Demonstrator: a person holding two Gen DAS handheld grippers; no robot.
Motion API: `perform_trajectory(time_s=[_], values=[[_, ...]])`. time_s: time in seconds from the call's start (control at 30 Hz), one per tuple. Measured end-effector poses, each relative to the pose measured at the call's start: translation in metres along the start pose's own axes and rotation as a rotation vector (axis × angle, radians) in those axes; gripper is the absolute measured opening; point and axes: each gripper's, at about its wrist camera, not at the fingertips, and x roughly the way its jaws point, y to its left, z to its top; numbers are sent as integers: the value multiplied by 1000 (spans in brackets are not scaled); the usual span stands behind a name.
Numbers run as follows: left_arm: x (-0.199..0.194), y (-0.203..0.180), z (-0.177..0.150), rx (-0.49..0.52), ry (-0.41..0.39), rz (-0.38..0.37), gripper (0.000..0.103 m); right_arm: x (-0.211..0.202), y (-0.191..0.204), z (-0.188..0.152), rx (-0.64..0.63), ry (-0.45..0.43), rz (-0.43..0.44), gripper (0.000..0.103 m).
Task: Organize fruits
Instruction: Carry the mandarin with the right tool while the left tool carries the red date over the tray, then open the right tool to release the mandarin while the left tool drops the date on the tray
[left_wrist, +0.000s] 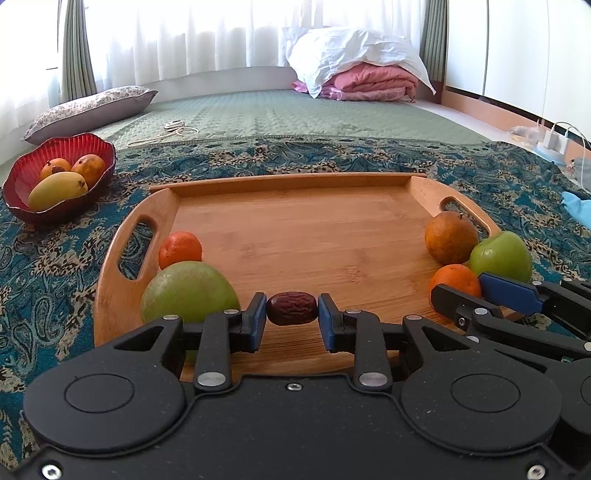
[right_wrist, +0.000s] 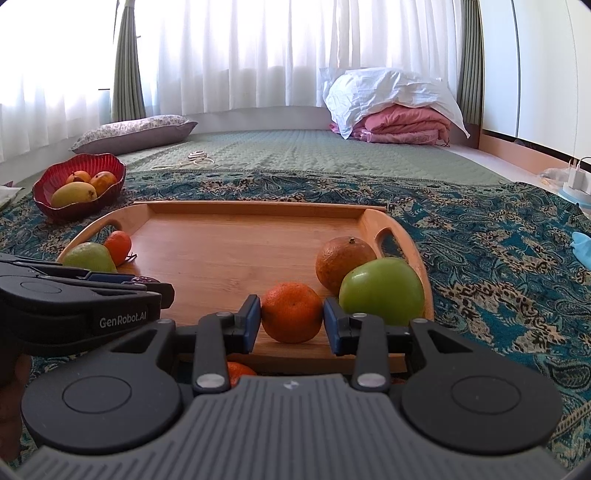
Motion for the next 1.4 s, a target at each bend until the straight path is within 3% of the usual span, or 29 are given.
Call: perform_trajectory(time_s=[0.87,1.23,1.4], values=[[9,2,-4,-12,20,-7,29,-3,-3,-3,4,-1,10,42],[-12,0,-3,4,-17,-31,51,-22,-2,1,-6,-39,13,42],[-30,-1,-7,6,-45,-50,62,-37,-7,-5,-6,-58,11,48]])
